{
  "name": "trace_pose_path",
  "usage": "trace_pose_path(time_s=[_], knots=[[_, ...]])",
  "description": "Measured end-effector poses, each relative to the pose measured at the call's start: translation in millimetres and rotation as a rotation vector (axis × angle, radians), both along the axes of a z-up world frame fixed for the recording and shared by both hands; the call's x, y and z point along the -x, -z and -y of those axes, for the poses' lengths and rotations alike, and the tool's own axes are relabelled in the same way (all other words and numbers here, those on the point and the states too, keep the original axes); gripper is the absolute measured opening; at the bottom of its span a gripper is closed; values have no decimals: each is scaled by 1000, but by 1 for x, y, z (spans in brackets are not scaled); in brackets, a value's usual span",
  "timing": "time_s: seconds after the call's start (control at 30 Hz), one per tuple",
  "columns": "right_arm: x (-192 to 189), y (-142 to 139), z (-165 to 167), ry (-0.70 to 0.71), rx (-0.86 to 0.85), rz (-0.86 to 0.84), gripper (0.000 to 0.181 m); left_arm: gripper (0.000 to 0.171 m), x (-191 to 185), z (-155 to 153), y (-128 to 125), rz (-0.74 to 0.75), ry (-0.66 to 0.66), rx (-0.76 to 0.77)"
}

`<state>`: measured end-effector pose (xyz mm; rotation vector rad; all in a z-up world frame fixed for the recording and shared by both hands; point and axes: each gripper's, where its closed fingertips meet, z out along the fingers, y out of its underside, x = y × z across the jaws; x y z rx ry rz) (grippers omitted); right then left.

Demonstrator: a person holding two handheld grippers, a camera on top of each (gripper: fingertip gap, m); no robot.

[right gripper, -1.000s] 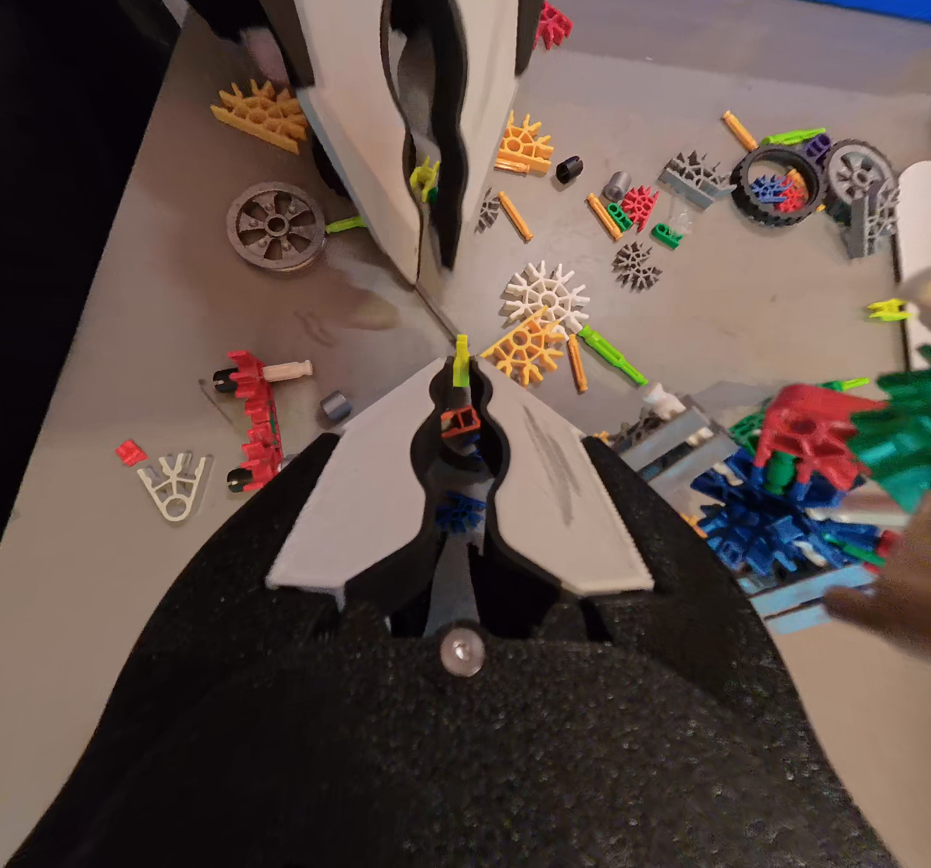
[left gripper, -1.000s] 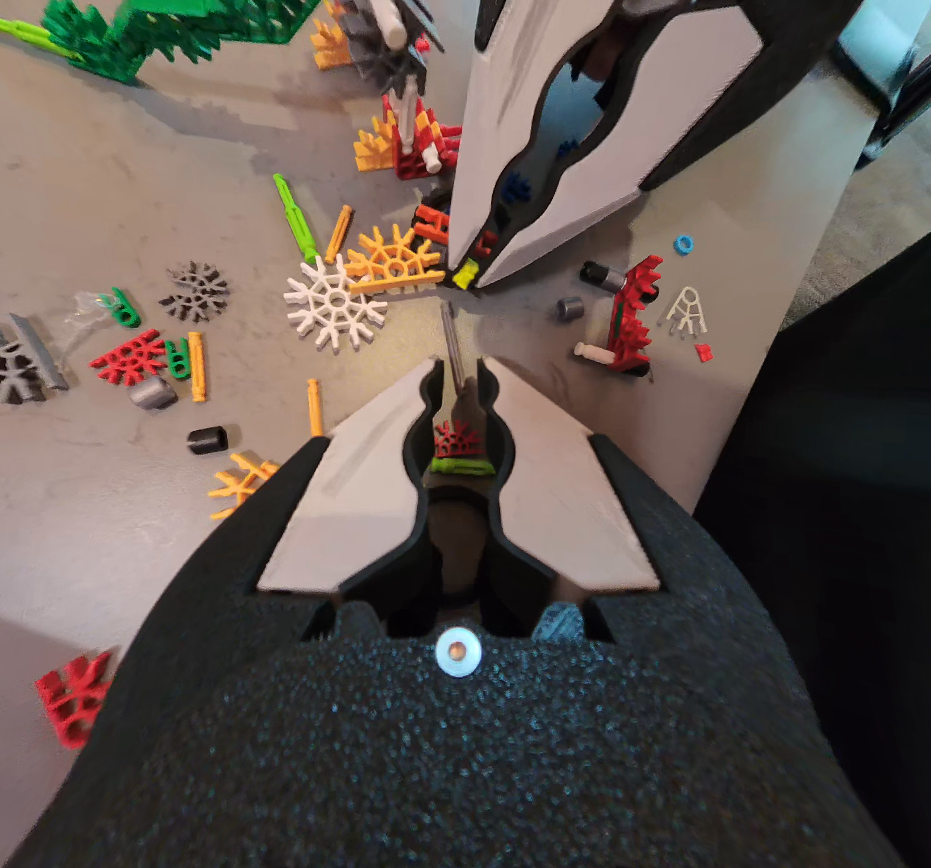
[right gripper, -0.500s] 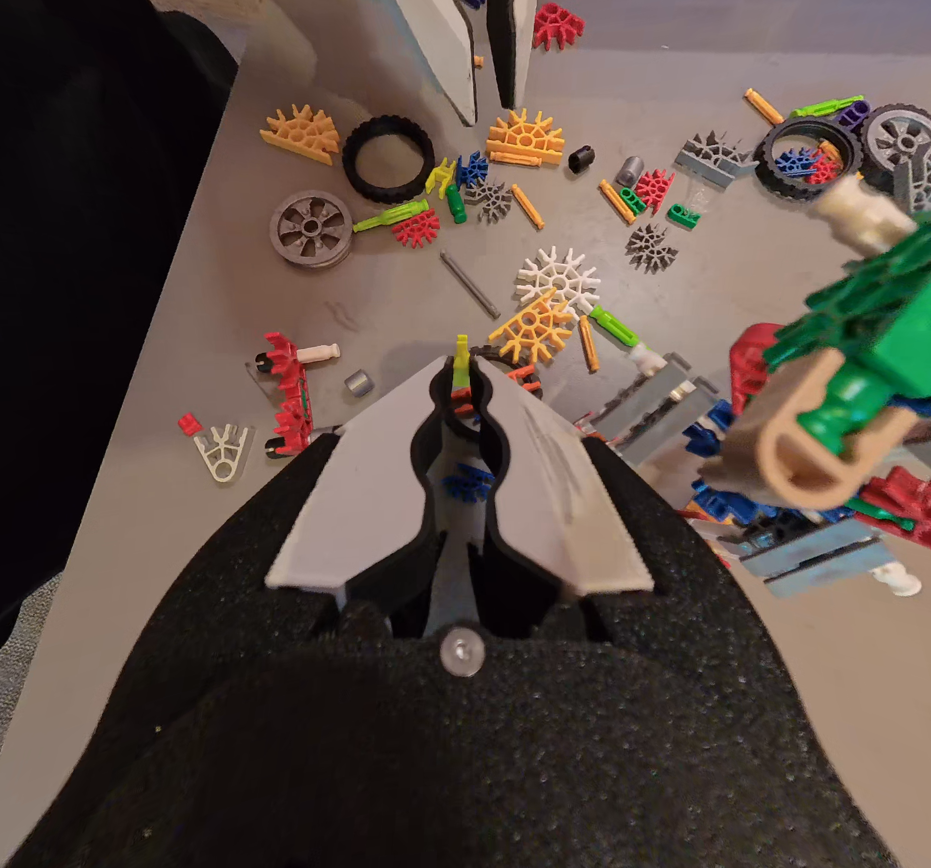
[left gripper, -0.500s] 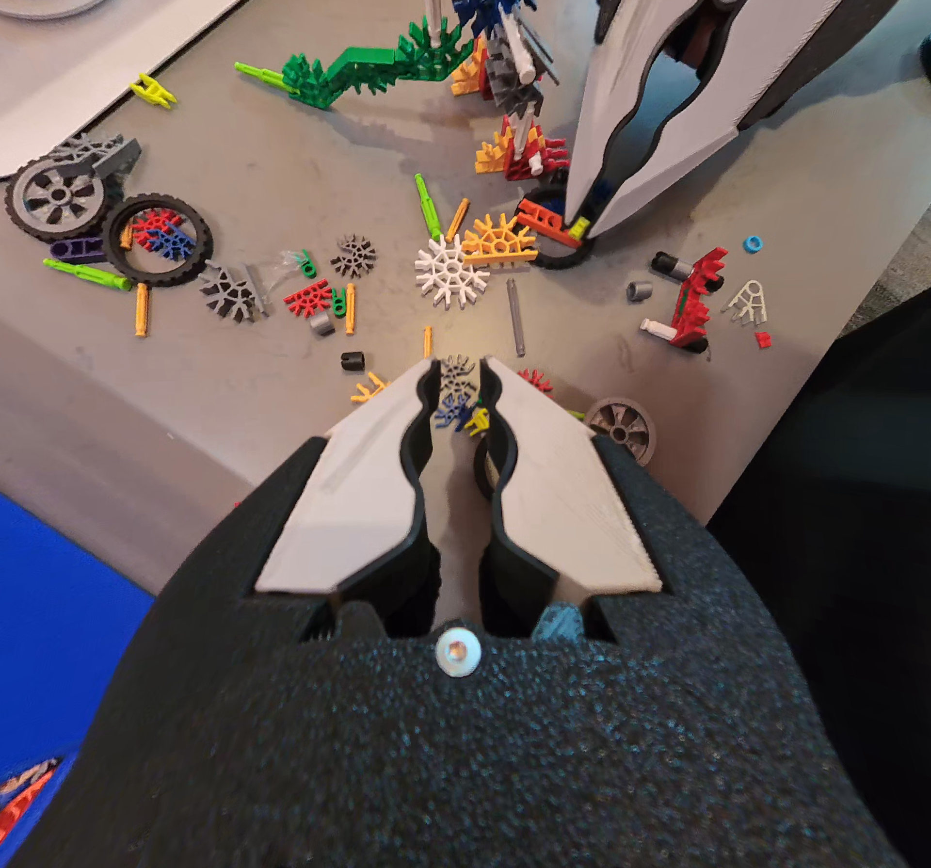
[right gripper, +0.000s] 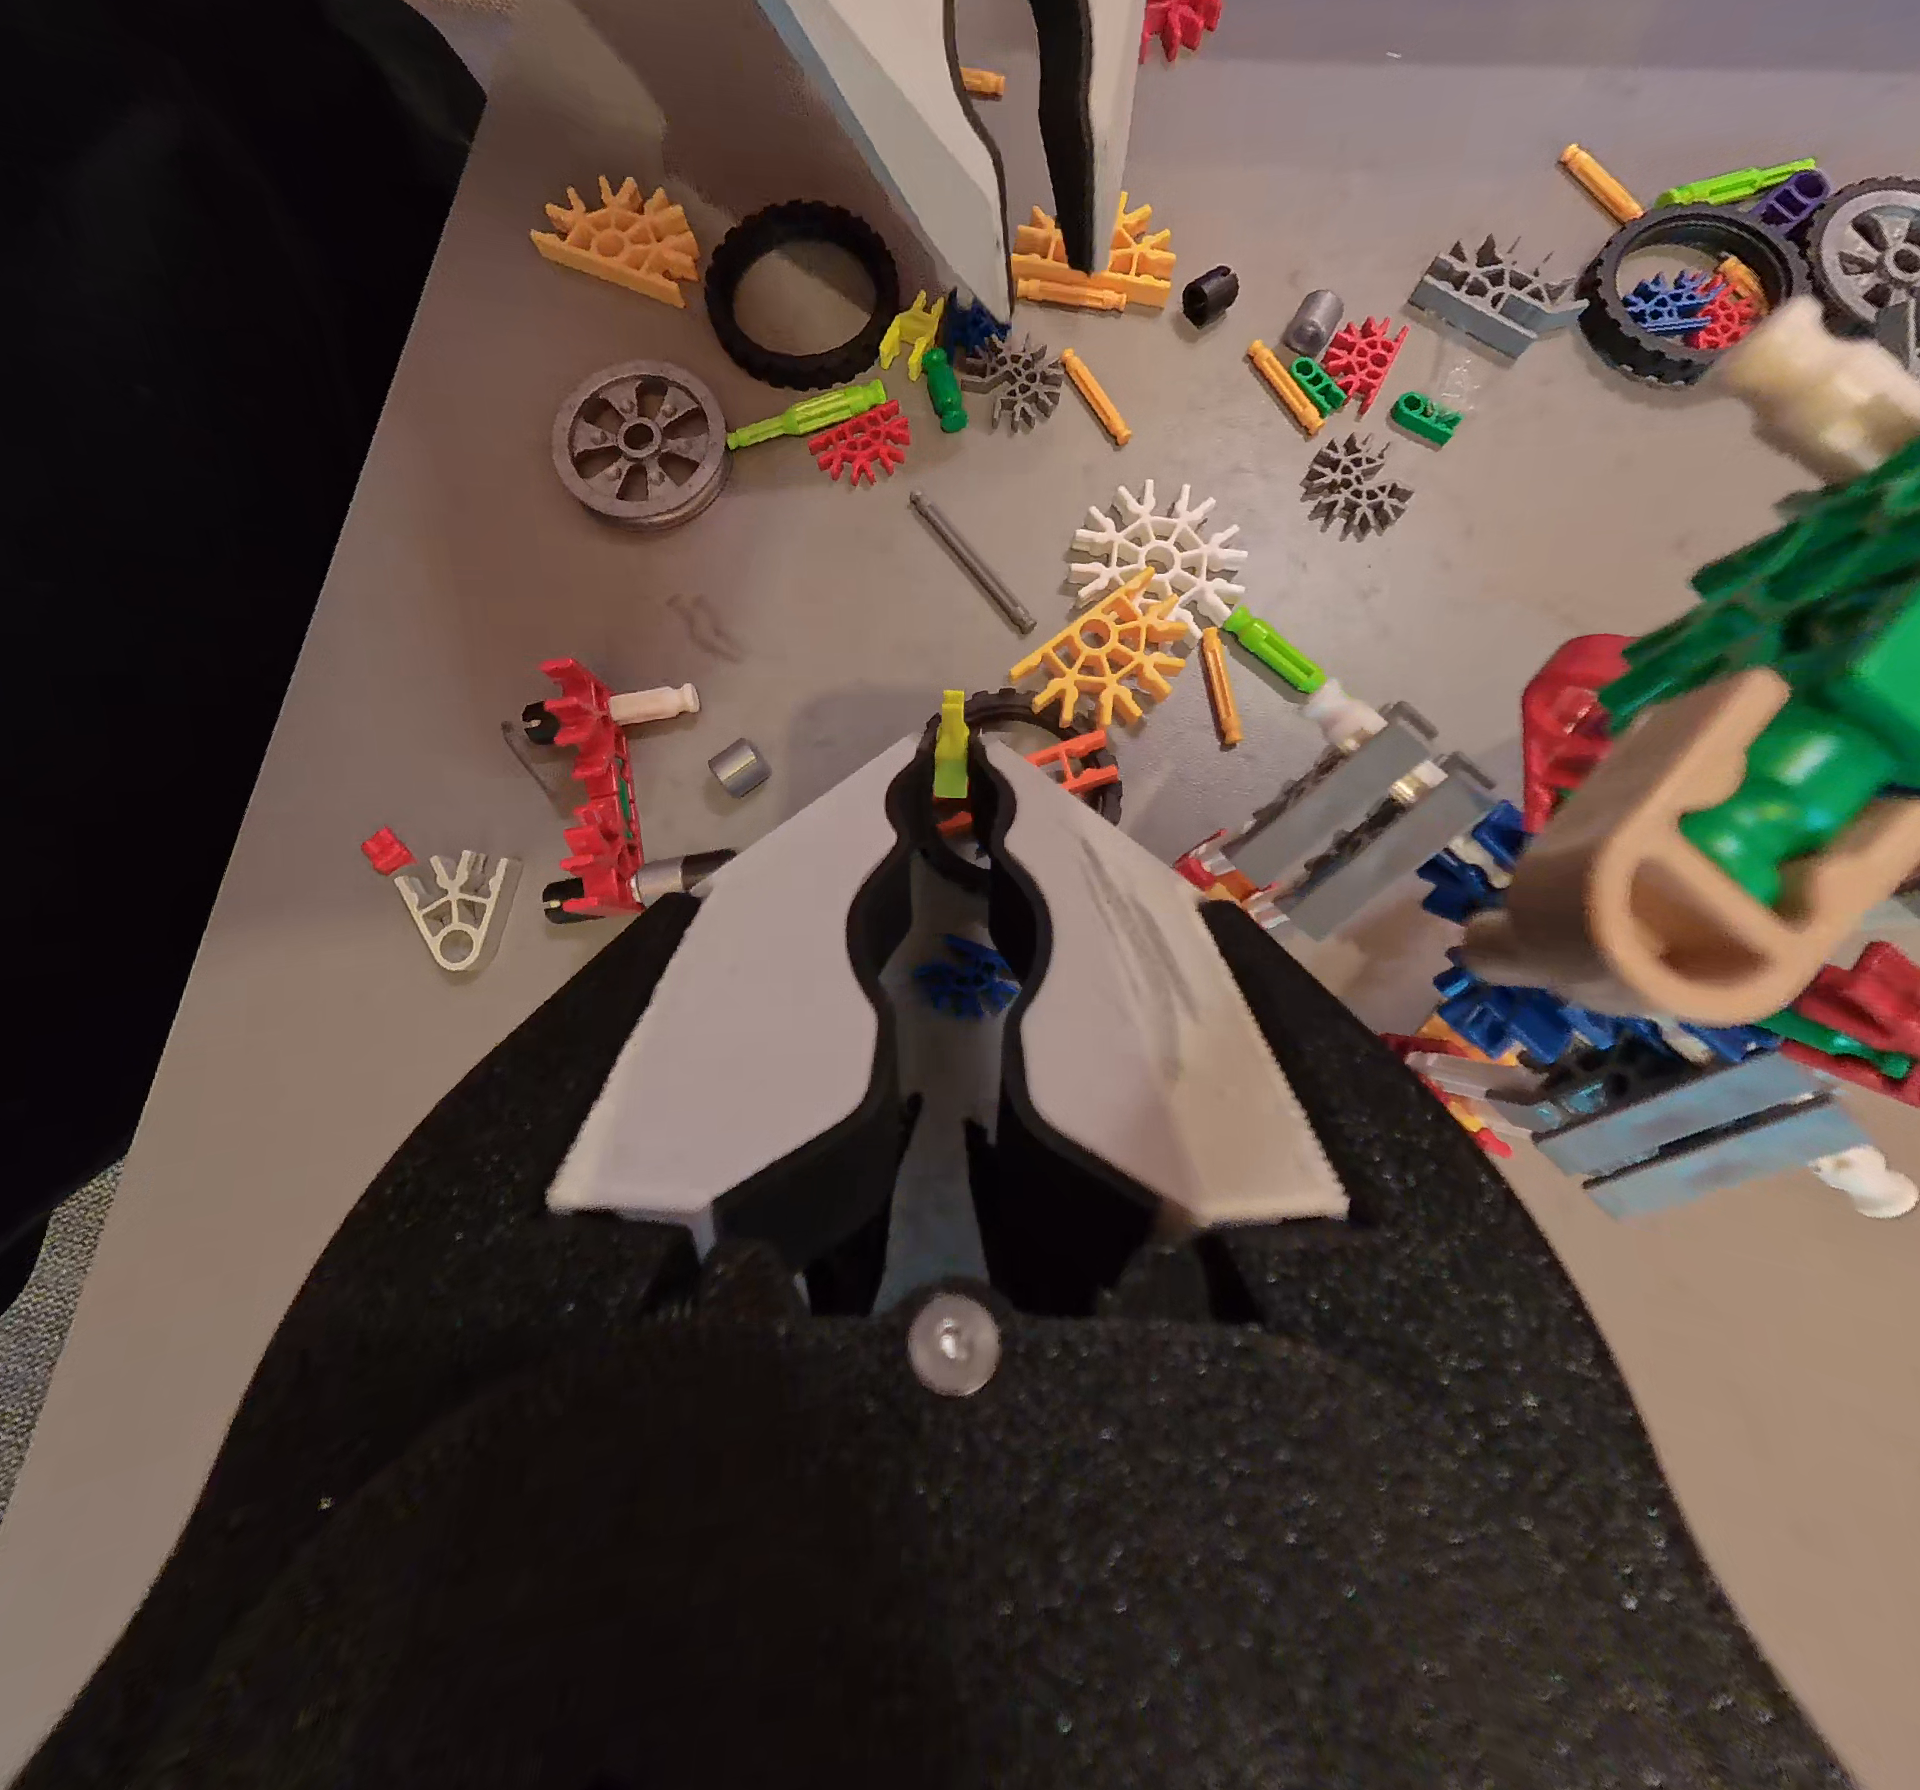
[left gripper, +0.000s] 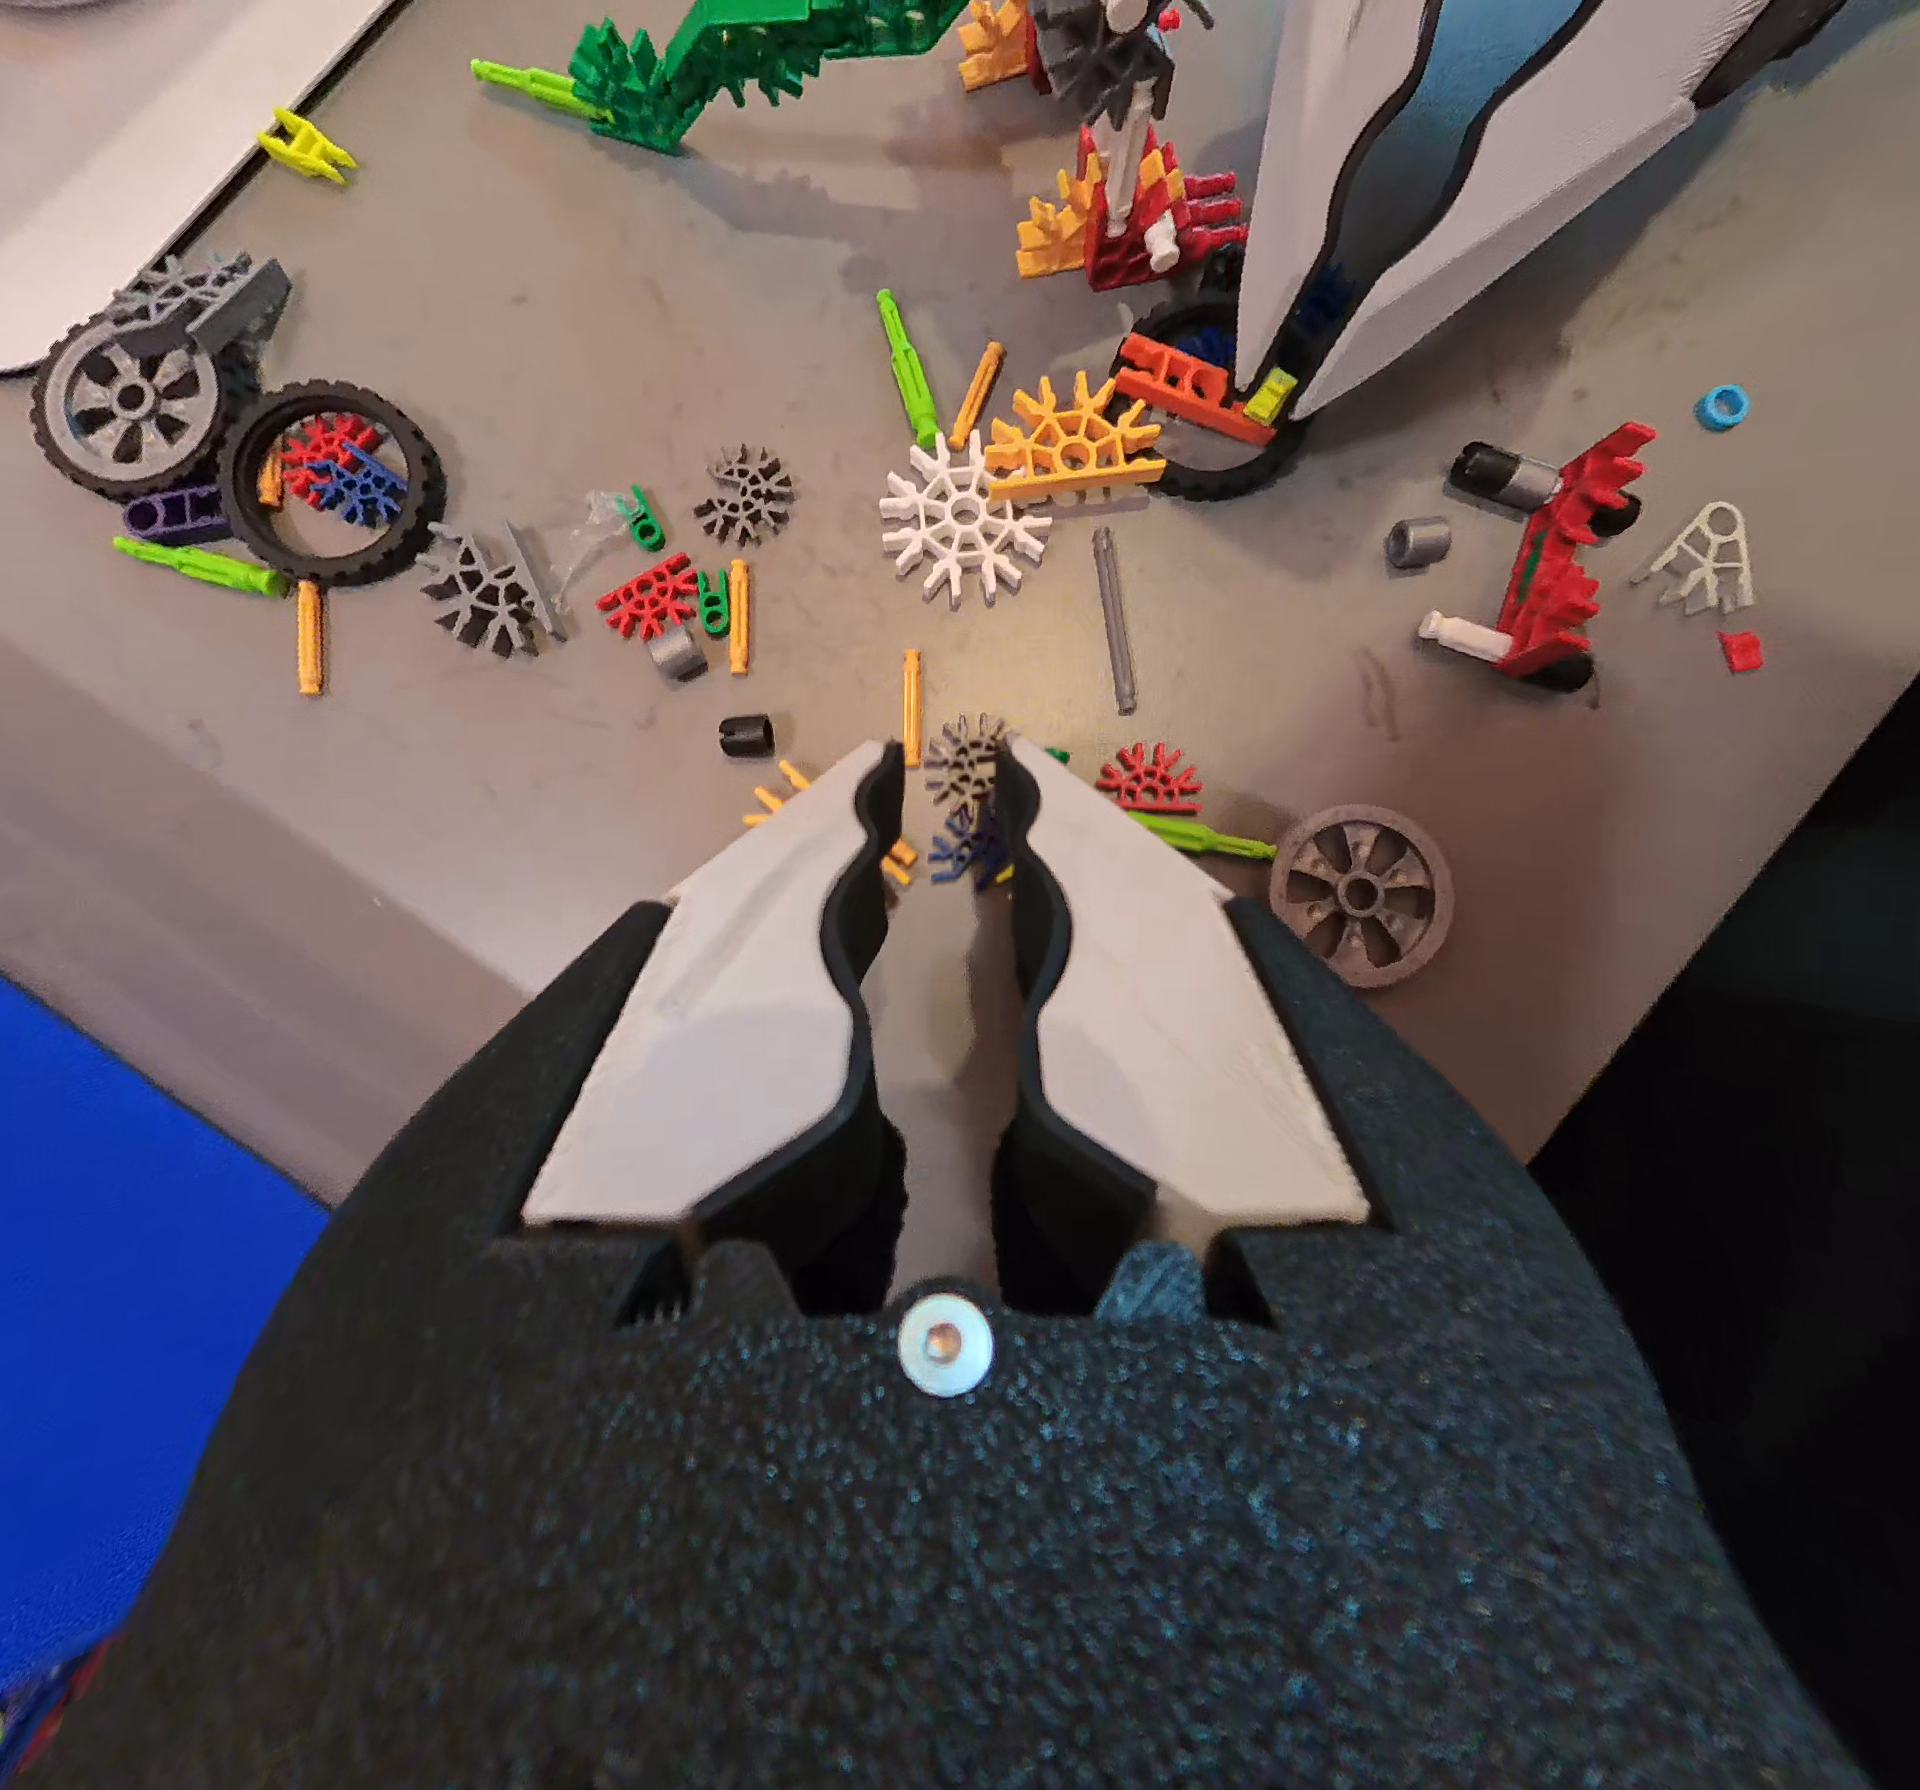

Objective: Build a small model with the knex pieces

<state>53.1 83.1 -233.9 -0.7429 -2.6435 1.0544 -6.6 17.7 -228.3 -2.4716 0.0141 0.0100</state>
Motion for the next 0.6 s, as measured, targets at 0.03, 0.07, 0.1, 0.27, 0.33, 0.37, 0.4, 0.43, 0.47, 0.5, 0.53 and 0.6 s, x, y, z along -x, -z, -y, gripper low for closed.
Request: trace_pose_path(time_s=[0.03,0.07,0.1,0.27,0.33,0.37,0.4,0.43,0.47,0.5,0.53,0.6], knots=[[0,0,0,0,-1,1,5,14,0,-2,3,-10,4,10],[0,0,-1,1,-1,1,5,14,1,-3,6,-22,9,21],[0,0,-1,1,-2,2,5,14,1,-5,8,-34,14,29],[-3,3,3,-8,4,19,5,14,-19,-18,3,4,80,-7],[-4,4,6,-14,4,25,5,14,-29,-20,4,17,111,1],[-5,4,7,-14,3,29,5,14,-34,-21,7,26,124,9],[-5,5,8,-13,3,32,5,15,-37,-21,10,26,130,20],[-5,5,9,-11,5,38,5,15,-39,-21,14,20,132,35],[-6,5,11,-11,10,45,5,15,-40,-21,19,9,133,48],[-7,5,13,-14,14,53,5,14,-41,-20,22,-2,133,57],[-8,5,15,-17,14,60,5,14,-41,-21,24,-11,129,59],[-10,6,17,-16,6,66,6,11,-41,-22,24,-19,123,52]])
